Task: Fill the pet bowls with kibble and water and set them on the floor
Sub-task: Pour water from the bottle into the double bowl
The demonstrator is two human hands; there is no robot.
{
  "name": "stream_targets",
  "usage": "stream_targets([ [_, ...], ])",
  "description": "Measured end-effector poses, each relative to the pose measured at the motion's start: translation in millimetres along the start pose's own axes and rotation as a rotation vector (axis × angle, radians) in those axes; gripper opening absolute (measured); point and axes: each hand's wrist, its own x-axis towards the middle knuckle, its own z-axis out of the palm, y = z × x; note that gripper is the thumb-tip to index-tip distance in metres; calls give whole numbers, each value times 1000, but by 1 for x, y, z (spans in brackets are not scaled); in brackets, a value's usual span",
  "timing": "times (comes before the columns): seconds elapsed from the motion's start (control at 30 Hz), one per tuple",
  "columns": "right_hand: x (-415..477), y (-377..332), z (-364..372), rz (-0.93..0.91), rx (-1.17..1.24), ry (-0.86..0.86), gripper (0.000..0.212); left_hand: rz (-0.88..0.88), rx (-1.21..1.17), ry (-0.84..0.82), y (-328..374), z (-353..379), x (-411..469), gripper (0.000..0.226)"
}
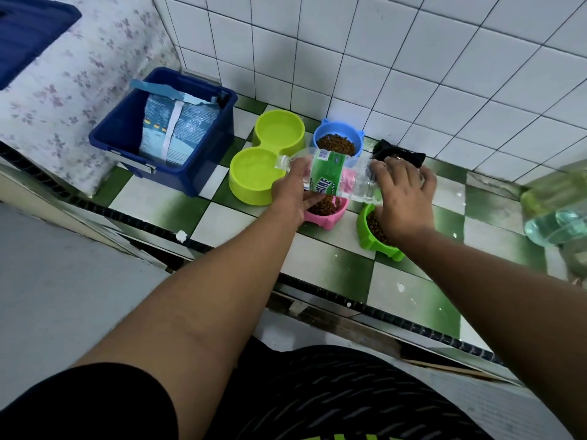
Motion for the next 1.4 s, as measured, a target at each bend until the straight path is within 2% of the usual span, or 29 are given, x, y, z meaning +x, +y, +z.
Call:
stream_targets([
  [0.23,-1,0,0,4,4,-6,87,18,-2,9,1,-2,-3,39],
  [0.33,-3,-1,3,33,48,-1,87,80,34,31,1,0,-6,51],
  [0.43,-5,-2,7,68,96,32,88,169,64,30,6,5,-11,43],
  [0.57,-3,-5,9,129,239,95,85,320,102,33,16,19,-25,68],
  [0.63,-3,-6,7,164,309,148,82,418,133,5,22,29,-29,70],
  [0.8,-1,8,1,341,578,218,88,611,217,-171,32,70,-46,65],
  [0.93,-11,37,-1,439,740,243,95,664,404,-355,22,114,-56,83],
  [1.07,-32,76,-1,565,875,286,99,694,640,-533,-15,160,-69,92],
  [1.23,-76,134,11,740,966,316,106,667,778,-659,-77,221,-84,95],
  [1.4,-132,189,12,870,966,311,93,621,910,-870,-124,268,-105,83],
])
